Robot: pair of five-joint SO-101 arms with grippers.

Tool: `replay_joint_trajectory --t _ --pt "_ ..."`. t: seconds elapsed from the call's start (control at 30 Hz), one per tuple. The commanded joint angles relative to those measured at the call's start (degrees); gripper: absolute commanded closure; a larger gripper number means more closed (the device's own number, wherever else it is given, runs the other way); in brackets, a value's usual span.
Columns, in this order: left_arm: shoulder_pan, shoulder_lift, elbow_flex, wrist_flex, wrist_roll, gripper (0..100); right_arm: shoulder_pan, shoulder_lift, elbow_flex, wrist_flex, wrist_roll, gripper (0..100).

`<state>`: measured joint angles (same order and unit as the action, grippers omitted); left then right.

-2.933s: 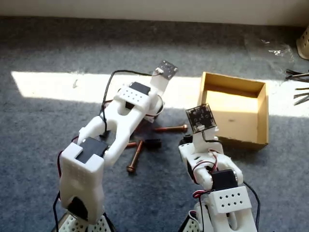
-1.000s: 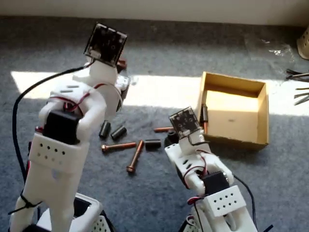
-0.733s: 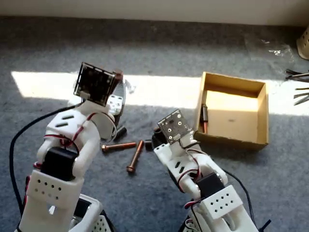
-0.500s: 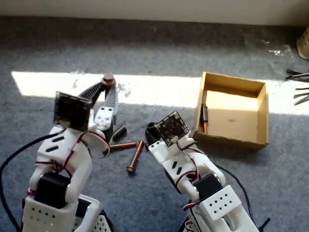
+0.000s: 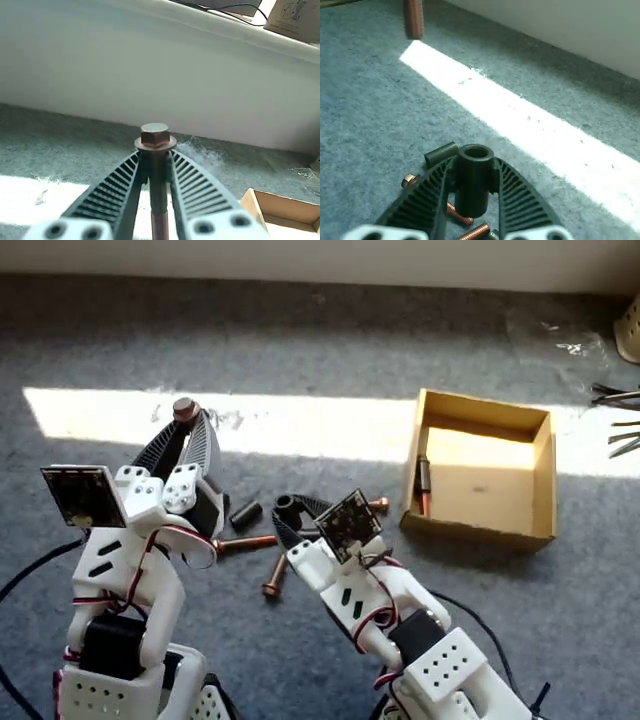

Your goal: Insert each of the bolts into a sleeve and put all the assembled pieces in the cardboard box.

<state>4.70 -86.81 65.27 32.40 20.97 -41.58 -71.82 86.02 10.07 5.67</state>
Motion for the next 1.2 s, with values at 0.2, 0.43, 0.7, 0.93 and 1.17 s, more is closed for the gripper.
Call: replay_joint_trajectory --t 0.2,0.43,0.7,0.93,1.17 --pt "8.4 -1.5 4.2 -1.7 0.7 99 -0.7 -1.2 1.6 -6.2 -0.9 99.3" --pt "8.6 -1.5 4.6 -1.5 0.7 99 -1.8 -1.2 1.6 -6.1 -4.4 99.3" --pt "8.8 -1.5 4.9 -1.4 1.1 99 -1.8 -1.2 1.5 -6.4 -2.2 99.3" --pt "8.8 -10.4 9.0 -1.7 1.1 99 -3.5 -1.2 1.5 -6.5 -0.8 99.3" --pt "11.1 -18.1 13.7 -1.8 0.6 99 -3.3 -2.3 1.5 -6.1 -0.8 99.3"
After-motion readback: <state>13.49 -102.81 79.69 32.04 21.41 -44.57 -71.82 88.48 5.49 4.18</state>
